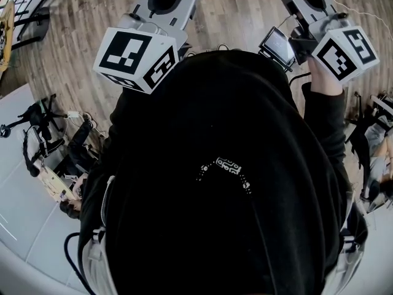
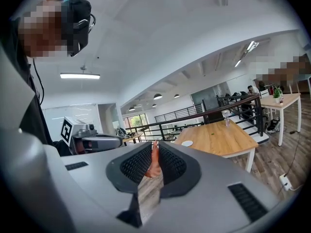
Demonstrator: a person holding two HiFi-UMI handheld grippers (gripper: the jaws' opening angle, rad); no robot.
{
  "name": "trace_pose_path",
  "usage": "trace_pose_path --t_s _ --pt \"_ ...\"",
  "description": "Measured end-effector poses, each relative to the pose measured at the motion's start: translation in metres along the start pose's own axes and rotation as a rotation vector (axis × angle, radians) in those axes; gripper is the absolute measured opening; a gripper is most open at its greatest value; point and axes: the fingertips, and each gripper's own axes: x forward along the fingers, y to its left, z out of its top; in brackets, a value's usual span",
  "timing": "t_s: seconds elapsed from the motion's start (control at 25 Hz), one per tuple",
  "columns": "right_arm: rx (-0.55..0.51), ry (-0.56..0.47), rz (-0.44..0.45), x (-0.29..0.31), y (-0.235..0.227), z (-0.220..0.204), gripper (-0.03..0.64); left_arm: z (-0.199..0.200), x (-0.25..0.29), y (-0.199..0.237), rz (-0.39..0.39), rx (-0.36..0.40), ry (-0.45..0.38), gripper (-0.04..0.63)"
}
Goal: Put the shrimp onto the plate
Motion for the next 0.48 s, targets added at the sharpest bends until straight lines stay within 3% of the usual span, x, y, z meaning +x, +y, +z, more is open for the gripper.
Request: trace_pose_path --t_s 0.32,0.48 --pt "0.029 -0.025 0.001 -0.018 -0.025 -0.002 0.054 0.008 0.013 -0.01 0.015 0.016 -0.016 0.003" --pt "0.035 -0.017 0.023 -0.016 -0.033 0.003 0.054 0.001 0.016 -0.015 0.014 0.007 0.02 0.003"
